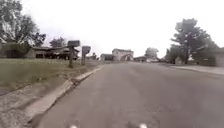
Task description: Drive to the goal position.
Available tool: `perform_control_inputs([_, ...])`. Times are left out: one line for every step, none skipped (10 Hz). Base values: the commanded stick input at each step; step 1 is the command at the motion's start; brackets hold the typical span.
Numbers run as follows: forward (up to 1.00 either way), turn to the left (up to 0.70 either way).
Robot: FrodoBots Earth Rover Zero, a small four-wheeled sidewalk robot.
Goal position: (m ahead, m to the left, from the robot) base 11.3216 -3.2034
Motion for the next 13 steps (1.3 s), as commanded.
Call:
perform_control_inputs([1.0,0.4])
perform_control_inputs([1.0,0.14])
perform_control_inputs([1.0,0.0])
perform_control_inputs([1.0,0.0])
perform_control_inputs([1.0,0.0])
perform_control_inputs([1.0,0.0])
perform_control_inputs([1.0,0.0])
perform_control_inputs([1.0,0.0])
perform_control_inputs([1.0,0.0])
perform_control_inputs([1.0,0.01])
perform_control_inputs([1.0,0.03])
perform_control_inputs([1.0,0.06])
perform_control_inputs([1.0,0.0])
